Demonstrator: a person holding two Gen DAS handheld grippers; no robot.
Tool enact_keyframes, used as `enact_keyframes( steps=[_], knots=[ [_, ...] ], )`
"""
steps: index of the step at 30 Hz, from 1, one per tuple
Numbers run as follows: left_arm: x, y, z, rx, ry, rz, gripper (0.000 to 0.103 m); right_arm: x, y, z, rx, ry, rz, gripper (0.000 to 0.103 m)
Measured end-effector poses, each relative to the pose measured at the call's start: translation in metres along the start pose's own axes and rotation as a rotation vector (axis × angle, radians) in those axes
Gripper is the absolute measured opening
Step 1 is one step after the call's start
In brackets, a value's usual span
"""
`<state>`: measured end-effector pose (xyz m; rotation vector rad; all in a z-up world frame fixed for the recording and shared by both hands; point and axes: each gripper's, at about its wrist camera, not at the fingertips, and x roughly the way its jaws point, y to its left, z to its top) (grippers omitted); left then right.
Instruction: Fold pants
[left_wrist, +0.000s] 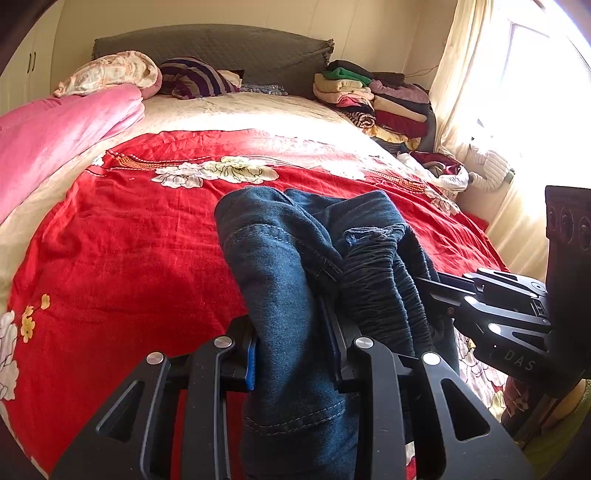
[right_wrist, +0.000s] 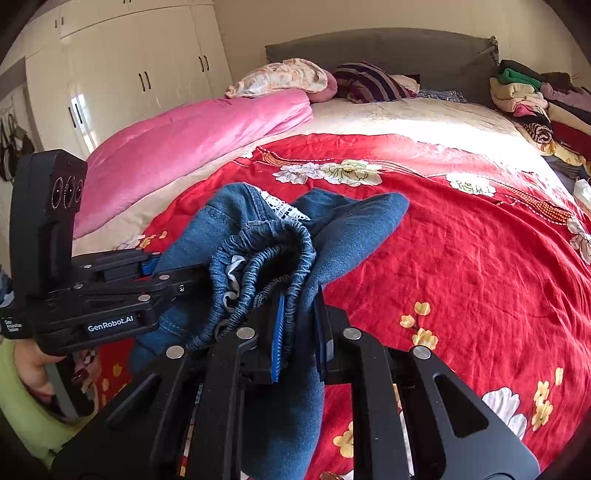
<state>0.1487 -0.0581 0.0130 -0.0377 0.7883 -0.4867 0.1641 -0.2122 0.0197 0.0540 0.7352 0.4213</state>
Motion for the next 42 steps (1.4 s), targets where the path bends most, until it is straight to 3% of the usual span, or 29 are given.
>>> enact_keyframes(
  steps=[15,23,30,42],
  knots=[
    [0.022,0.007,-0.01,0.002,0.037,0.043,0.027,0.027,-0.02,-0.012,0.071,0.068,-0.036,0.009],
    [0.028,0.012,-0.014,0.002,0.05,0.053,0.03,0.038,-0.026,-0.022,0.068,0.118,-0.113,0.014],
    [0.034,0.014,-0.018,-0.003,0.066,0.059,0.033,0.047,-0.039,-0.03,0.115,0.175,-0.183,0.034],
    [0.036,0.016,-0.02,-0.009,0.072,0.055,0.039,0.044,-0.046,-0.032,0.15,0.185,-0.227,0.055]
  ],
)
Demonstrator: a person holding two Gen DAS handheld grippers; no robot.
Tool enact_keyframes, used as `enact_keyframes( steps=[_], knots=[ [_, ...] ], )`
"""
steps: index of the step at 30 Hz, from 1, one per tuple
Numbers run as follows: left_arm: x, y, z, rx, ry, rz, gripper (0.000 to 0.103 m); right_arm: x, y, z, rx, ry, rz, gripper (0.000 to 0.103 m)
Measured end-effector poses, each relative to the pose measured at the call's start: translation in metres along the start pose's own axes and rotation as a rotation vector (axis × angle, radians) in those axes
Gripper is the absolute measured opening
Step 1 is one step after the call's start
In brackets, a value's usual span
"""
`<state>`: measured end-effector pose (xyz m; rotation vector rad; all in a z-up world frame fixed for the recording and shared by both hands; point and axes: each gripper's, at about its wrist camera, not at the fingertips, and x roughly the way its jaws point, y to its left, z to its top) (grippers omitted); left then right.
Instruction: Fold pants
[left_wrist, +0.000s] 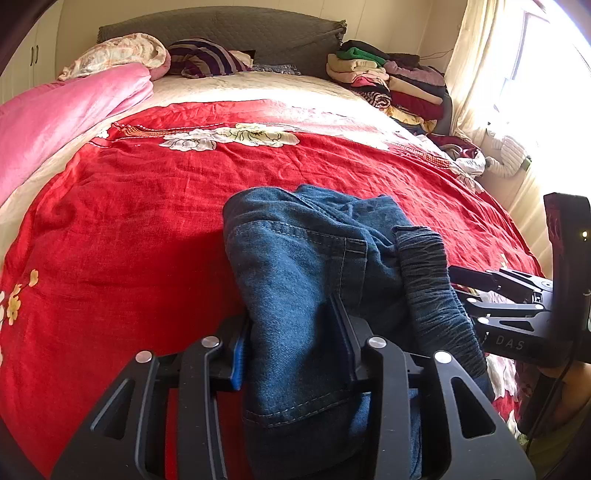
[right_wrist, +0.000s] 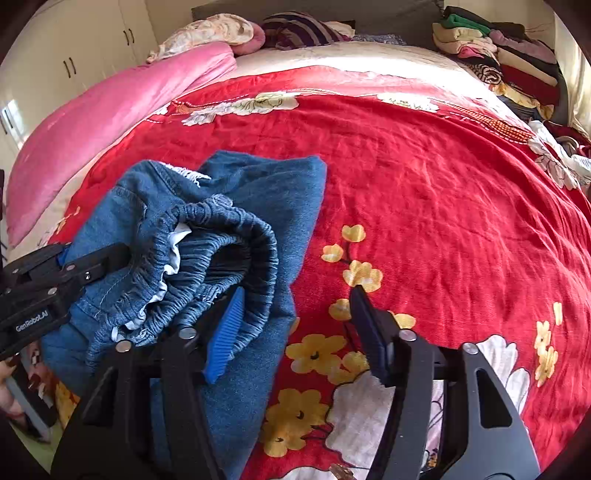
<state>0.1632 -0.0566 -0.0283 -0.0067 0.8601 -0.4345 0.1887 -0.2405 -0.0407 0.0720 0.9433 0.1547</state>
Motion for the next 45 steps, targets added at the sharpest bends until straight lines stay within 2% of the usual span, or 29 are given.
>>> enact_keyframes(
  steps=[3,8,11,17,18,19,20,21,24,26,32,45],
  knots=[
    [-0.001,0.0,0.0,-0.002,0.002,-0.006,0.045,-0.003,-0.001,0.001,0.005,-0.004,-0.01,0.06],
    [-0.006,-0.002,0.0,0.0,-0.002,-0.013,0.048,-0.01,-0.002,0.002,0.008,-0.012,-0.031,0.069],
    [-0.011,-0.002,0.0,-0.001,-0.01,-0.013,0.056,-0.016,-0.003,0.003,0.014,-0.023,-0.043,0.075],
    [-0.022,0.0,0.003,-0.006,-0.029,-0.006,0.058,-0.03,-0.003,0.008,0.027,-0.065,-0.043,0.086],
    [-0.024,0.0,0.004,-0.008,-0.032,-0.005,0.061,-0.032,-0.003,0.009,0.029,-0.075,-0.04,0.088],
    [-0.027,0.001,0.005,-0.01,-0.039,0.002,0.076,-0.035,-0.003,0.01,0.033,-0.085,-0.038,0.089],
    [-0.029,0.001,0.005,-0.011,-0.045,0.008,0.082,-0.037,-0.003,0.011,0.039,-0.093,-0.037,0.09],
    [-0.032,0.002,0.006,-0.012,-0.053,0.012,0.082,-0.04,-0.004,0.012,0.049,-0.105,-0.031,0.091],
    [-0.038,0.004,0.009,-0.016,-0.064,0.015,0.084,-0.048,-0.005,0.015,0.063,-0.126,-0.022,0.093],
    [-0.042,0.005,0.01,-0.015,-0.072,0.023,0.09,-0.052,-0.004,0.016,0.063,-0.139,-0.012,0.094],
    [-0.052,0.006,0.013,-0.023,-0.089,0.033,0.098,-0.069,-0.001,0.019,0.065,-0.195,0.022,0.094],
    [-0.079,0.007,0.015,-0.027,-0.131,0.053,0.099,-0.096,0.005,0.016,0.05,-0.258,0.025,0.094]
  ],
)
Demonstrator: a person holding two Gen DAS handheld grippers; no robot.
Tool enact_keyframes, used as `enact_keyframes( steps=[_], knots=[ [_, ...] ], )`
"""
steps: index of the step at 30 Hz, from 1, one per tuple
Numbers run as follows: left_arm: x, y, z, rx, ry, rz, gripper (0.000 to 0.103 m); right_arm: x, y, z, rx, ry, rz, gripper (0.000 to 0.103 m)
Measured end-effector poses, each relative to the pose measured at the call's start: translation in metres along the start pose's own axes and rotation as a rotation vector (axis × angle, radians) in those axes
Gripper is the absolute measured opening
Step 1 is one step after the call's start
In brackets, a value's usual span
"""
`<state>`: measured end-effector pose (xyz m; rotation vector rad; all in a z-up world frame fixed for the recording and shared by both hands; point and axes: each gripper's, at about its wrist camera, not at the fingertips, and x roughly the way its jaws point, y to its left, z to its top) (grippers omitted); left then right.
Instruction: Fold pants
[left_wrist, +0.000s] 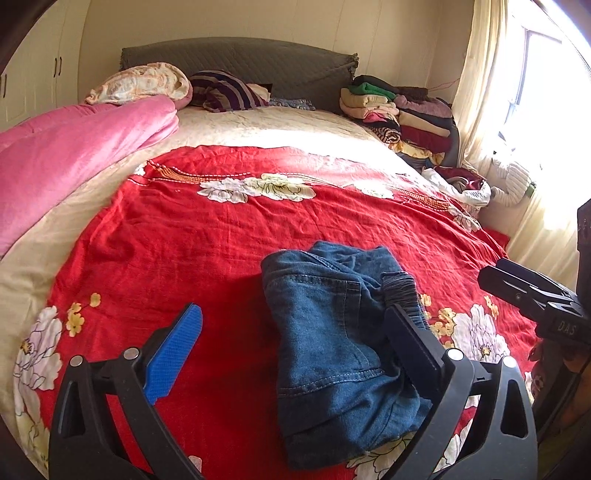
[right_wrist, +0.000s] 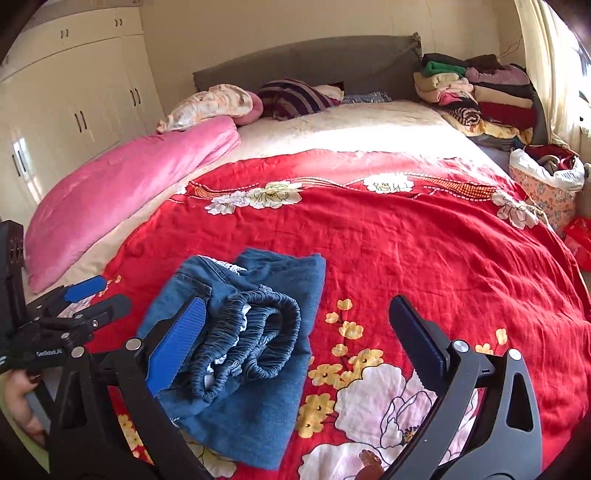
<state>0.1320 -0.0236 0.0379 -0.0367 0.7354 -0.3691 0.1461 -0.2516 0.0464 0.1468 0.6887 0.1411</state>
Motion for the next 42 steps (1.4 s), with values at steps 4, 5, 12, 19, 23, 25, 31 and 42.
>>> enact_keyframes(
  steps=[4,5,12,19,23,25,31,42],
  knots=[
    [-0.01,-0.001,-0.001,0.007,-0.012,0.008,0.099,-0.009,0.001,-0.002,-0.005,-0.012,-0.002,0.094],
    [-0.012,-0.001,-0.001,0.008,-0.016,0.01,0.099,-0.012,0.002,-0.002,-0.006,-0.015,-0.002,0.094],
    [-0.032,-0.003,-0.006,0.017,-0.033,0.018,0.099,-0.036,0.009,-0.007,-0.03,-0.057,-0.004,0.094],
    [-0.049,-0.002,-0.014,0.015,-0.041,0.011,0.099,-0.056,0.022,-0.015,-0.062,-0.075,0.001,0.094],
    [-0.059,-0.003,-0.023,0.028,-0.045,0.015,0.099,-0.065,0.028,-0.024,-0.074,-0.082,0.005,0.094],
    [-0.064,-0.005,-0.028,0.037,-0.047,0.016,0.099,-0.069,0.03,-0.028,-0.082,-0.084,0.002,0.094],
    [-0.078,-0.007,-0.045,0.052,-0.057,0.018,0.099,-0.079,0.032,-0.045,-0.092,-0.08,-0.009,0.094],
    [-0.086,-0.014,-0.072,0.085,-0.038,0.024,0.099,-0.088,0.034,-0.075,-0.101,-0.056,-0.026,0.094]
  ],
)
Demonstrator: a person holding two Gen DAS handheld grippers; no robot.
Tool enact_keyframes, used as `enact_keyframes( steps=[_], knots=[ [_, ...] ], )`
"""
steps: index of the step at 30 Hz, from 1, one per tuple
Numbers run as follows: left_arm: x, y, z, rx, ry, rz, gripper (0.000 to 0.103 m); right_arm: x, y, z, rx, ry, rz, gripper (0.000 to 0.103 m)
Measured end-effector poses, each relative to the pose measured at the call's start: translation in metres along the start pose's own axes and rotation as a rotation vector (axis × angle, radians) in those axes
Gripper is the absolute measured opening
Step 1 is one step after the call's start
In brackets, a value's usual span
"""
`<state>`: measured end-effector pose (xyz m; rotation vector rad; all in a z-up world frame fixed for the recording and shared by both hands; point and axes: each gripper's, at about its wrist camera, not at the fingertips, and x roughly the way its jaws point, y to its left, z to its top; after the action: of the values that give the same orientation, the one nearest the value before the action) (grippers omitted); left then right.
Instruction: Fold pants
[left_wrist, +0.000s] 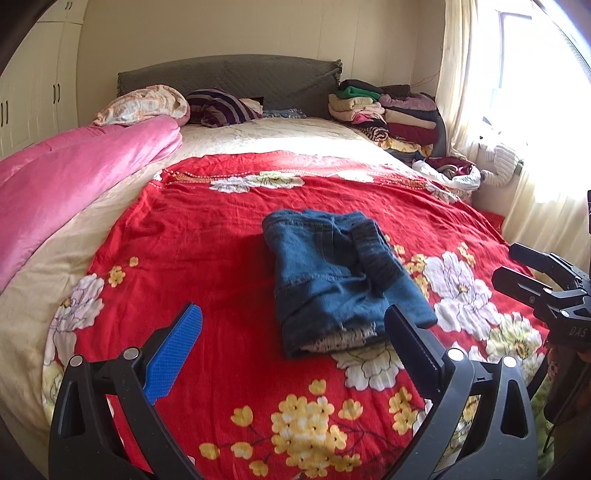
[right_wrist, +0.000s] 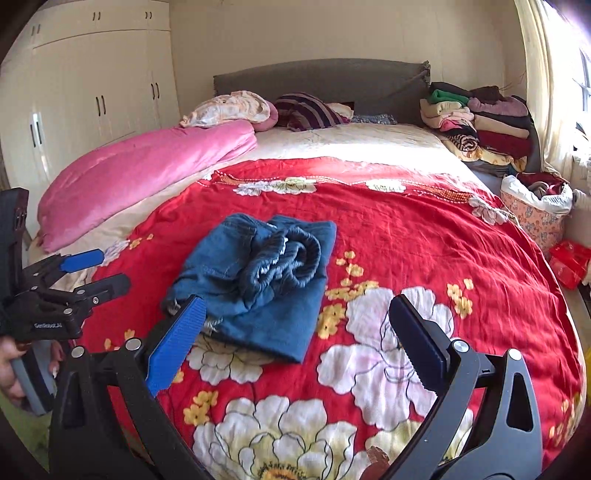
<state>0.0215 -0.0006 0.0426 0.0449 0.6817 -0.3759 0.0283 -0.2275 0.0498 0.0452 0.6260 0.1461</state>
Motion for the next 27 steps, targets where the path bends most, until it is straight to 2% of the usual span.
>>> enact_keyframes(
  steps=[19,27],
  knots=[
    [0.017,-0.011,-0.038,-0.012,0.075,-0.007,0.099,0.022,-0.009,-0.044,0.048,0.092,-0.04,0.094],
    [0.027,-0.013,-0.05,-0.021,0.082,0.001,0.099,0.03,-0.007,-0.054,0.048,0.095,-0.054,0.094]
  ],
)
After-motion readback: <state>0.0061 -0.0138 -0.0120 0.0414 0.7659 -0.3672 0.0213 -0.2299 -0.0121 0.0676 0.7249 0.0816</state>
